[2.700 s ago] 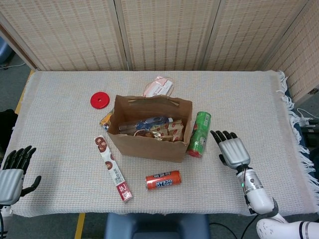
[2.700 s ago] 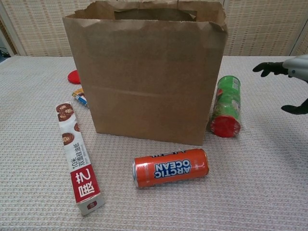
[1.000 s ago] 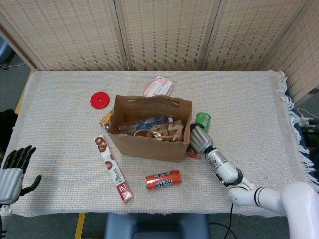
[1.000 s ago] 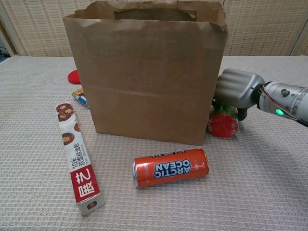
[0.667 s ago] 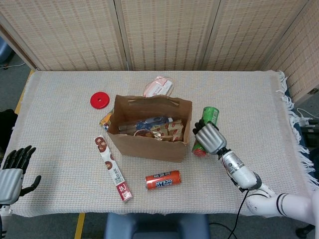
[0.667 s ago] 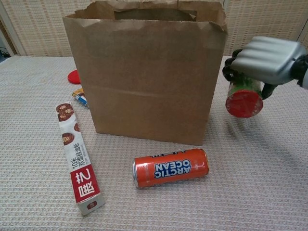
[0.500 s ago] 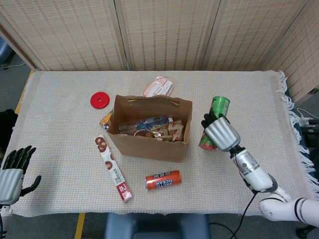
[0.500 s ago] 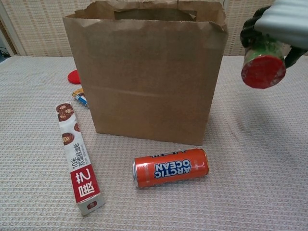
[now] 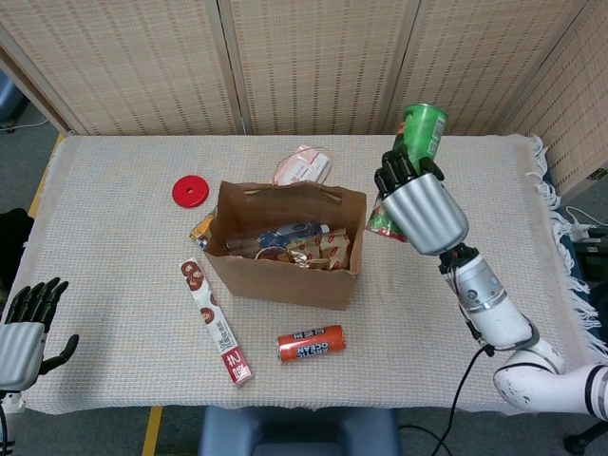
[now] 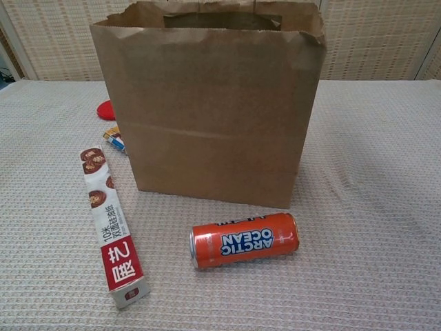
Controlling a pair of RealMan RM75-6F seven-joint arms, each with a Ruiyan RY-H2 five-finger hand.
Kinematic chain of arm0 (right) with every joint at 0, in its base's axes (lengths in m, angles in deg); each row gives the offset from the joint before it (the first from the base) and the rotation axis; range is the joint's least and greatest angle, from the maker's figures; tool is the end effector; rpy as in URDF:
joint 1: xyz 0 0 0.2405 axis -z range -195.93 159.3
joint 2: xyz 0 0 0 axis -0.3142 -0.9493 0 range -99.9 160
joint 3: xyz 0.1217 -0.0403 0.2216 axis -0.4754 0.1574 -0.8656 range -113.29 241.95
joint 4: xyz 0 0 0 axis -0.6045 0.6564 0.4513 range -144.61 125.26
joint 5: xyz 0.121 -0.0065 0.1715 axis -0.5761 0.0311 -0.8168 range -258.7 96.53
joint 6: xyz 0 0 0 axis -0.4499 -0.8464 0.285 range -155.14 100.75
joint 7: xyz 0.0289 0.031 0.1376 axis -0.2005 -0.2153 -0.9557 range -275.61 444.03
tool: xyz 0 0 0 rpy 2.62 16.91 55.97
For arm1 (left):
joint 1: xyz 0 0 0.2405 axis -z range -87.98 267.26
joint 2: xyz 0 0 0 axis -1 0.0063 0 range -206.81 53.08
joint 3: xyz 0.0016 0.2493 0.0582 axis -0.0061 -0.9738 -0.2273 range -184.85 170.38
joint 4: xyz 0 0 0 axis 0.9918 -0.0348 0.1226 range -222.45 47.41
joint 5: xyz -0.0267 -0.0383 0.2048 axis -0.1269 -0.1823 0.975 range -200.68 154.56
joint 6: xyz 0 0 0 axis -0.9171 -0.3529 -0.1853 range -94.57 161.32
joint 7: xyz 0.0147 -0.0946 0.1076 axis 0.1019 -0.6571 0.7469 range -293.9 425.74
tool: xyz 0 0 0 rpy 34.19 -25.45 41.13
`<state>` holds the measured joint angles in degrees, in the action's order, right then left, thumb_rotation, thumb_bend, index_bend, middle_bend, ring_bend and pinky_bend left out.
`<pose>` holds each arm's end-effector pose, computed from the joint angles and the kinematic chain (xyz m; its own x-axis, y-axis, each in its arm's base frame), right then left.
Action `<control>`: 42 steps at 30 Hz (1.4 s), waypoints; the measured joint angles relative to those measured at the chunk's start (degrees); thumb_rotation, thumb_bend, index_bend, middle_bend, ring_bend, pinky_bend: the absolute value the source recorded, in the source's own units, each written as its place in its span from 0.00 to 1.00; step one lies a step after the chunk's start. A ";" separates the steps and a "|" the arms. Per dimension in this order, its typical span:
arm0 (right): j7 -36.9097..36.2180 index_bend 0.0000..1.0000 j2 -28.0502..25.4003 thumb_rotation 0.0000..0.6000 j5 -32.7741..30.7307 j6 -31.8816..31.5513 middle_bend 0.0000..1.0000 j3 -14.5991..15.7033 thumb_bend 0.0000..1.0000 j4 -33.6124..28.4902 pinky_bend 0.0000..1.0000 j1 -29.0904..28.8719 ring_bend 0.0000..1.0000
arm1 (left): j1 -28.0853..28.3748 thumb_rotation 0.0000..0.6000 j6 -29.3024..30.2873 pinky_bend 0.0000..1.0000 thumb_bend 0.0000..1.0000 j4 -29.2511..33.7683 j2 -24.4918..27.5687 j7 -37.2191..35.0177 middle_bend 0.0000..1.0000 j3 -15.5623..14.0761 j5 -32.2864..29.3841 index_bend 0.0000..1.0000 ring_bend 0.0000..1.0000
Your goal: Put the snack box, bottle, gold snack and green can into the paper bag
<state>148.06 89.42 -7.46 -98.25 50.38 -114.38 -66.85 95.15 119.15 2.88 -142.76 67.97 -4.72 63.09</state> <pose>-0.0621 -0.3558 0.1683 0.7976 0.5530 0.2410 -0.1738 -0.1720 0.9696 -0.3124 0.1837 0.1528 0.4309 -0.0093 0.9024 0.9021 -0.0212 -0.4310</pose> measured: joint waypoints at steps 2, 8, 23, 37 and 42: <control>4.06 0.66 1.89 1.00 -1.86 1.42 0.57 -1.36 0.22 -0.09 0.62 -2.96 0.59 | 0.03 1.00 -0.07 0.00 0.35 -0.05 0.06 -0.28 0.00 -0.01 0.03 0.00 0.00; 12.52 0.66 9.78 1.00 -4.77 4.33 0.57 -3.18 0.22 1.20 0.61 -10.68 0.59 | 0.17 1.00 -0.35 0.00 0.35 -0.31 0.32 -1.35 0.00 -0.11 0.28 0.00 0.00; 34.05 0.04 18.70 1.00 -7.98 10.62 0.21 3.69 0.10 6.43 0.20 -18.95 0.13 | 0.32 1.00 -0.59 0.00 0.35 -0.79 0.66 -2.68 0.00 -0.29 0.66 0.00 0.00; 34.01 0.00 16.75 1.00 -7.04 2.45 0.03 4.40 0.04 1.83 0.07 -16.89 0.00 | 0.22 1.00 -0.40 0.00 0.35 -0.46 0.52 -1.72 0.00 -0.22 0.41 0.00 0.00; 30.74 0.00 15.12 1.00 -5.20 -1.21 0.03 4.28 0.04 -0.29 0.07 -14.62 0.00 | 0.20 1.00 -0.41 0.00 0.35 -0.41 0.47 -1.49 0.00 -0.16 0.25 0.00 0.00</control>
<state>178.80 104.53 -12.66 -99.46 54.66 -114.66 -81.47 95.35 118.74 2.47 -142.29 66.48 -4.88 63.33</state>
